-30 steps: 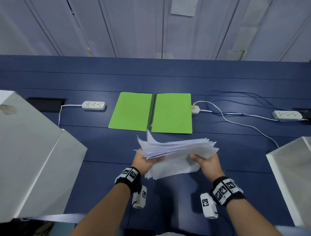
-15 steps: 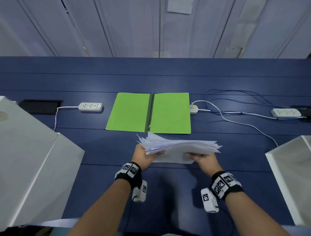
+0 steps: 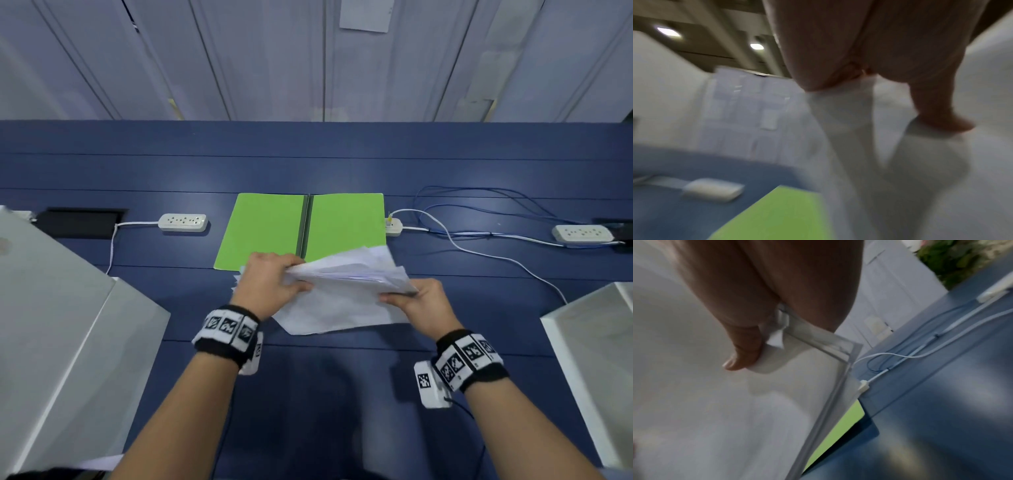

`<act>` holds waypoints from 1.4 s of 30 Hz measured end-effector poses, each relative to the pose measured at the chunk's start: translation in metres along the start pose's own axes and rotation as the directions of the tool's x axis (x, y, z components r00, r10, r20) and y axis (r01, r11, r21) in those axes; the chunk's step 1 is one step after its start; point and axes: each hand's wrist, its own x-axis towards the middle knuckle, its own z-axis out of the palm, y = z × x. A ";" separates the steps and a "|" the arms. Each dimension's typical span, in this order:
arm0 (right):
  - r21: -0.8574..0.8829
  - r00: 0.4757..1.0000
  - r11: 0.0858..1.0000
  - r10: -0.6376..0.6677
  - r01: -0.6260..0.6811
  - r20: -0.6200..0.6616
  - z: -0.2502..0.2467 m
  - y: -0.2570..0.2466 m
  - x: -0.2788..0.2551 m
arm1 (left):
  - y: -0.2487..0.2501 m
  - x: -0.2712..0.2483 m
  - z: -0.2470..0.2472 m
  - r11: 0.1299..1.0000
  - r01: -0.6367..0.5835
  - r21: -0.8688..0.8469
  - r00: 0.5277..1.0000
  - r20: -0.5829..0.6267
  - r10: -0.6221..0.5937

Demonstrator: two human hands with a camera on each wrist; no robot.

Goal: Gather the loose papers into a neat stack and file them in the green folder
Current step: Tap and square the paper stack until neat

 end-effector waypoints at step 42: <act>0.767 0.978 0.610 0.177 -0.200 0.115 0.034 0.028 -0.012 | -0.011 -0.059 0.097 -0.005 0.321 -0.947 0.732 0.251 -0.633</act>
